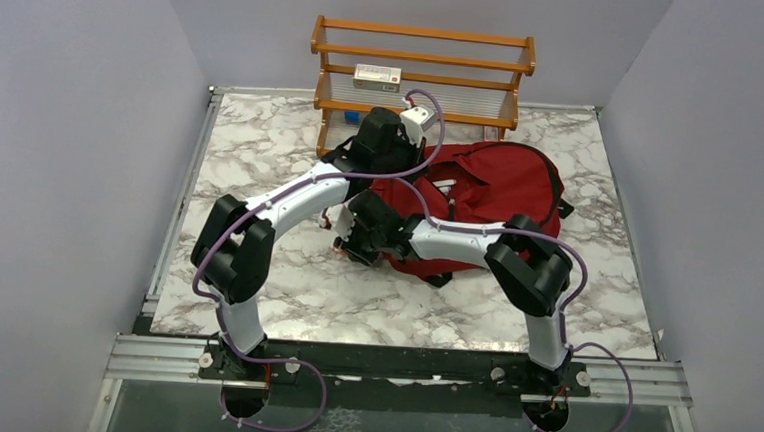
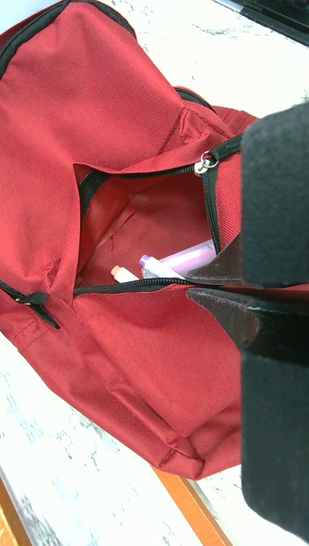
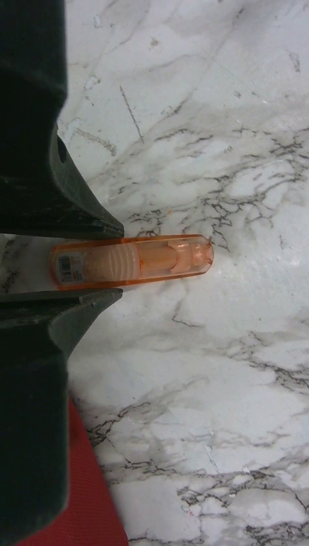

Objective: Pack the student bag
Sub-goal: Pick up the stationery from the center of the board, then place the stationery in the student bag.

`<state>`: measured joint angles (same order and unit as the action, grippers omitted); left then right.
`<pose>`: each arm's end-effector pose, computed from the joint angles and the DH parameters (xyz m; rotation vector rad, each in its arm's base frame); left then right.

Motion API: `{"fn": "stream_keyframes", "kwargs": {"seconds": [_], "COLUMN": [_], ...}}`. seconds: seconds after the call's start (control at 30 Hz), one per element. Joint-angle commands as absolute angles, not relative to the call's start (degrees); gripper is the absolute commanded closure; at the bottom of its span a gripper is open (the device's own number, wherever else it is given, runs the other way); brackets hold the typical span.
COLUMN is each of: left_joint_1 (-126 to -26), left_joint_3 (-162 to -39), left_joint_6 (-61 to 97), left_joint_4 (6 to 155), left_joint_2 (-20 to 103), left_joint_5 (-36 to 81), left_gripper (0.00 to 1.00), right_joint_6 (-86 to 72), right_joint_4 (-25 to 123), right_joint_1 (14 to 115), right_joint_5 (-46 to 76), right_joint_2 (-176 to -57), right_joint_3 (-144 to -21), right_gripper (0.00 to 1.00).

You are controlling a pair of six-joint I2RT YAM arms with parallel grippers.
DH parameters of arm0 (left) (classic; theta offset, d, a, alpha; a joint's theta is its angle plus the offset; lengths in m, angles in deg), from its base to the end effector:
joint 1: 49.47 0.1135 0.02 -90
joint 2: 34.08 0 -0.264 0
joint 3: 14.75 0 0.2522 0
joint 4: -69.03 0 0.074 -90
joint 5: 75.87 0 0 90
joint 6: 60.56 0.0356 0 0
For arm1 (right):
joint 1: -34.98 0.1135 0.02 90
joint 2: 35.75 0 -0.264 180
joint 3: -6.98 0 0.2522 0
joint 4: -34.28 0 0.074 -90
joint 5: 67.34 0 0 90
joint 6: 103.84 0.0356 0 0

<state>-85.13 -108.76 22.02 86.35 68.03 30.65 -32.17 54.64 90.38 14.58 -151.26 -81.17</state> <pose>0.3376 -0.2547 0.2897 0.6895 1.9622 -0.7602 0.2407 0.3578 0.1550 -1.5203 1.9162 0.4643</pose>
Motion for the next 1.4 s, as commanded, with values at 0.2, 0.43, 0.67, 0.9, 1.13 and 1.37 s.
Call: {"fn": "stream_keyframes", "kwargs": {"seconds": [0.2,0.43,0.67,0.9,1.13,1.37], "left_joint_1": [-85.8,-85.8,-85.8,-85.8,-85.8,-85.8], "left_joint_3": [-109.9,-109.8,-109.8,-109.8,-109.8,-109.8], "left_joint_6": [23.1,22.7,22.6,22.2,22.2,22.2], "left_joint_4": [86.3,86.1,86.1,86.0,86.0,86.0], "left_joint_2": [65.5,65.7,65.7,65.9,65.9,66.0], "left_joint_5": [30.3,30.7,30.8,31.1,30.9,30.9], "left_gripper": [1.0,1.0,1.0,1.0,1.0,1.0], "right_joint_6": [-24.2,-18.0,-11.2,-8.6,-8.1,-4.6], "right_joint_4": [59.2,55.4,50.8,49.4,52.1,53.4], "right_joint_1": [94.3,97.7,97.7,97.7,97.7,97.5], "right_joint_5": [10.0,6.8,12.5,30.5,47.8,64.9], "right_joint_2": [-145.2,-130.5,-112.7,-97.6,-93.4,-91.2], "right_joint_3": [-70.8,-63.4,-54.3,-48.8,-50.3,-50.0], "right_gripper": [0.81,0.88,0.97,1.0,1.0,0.99]}}
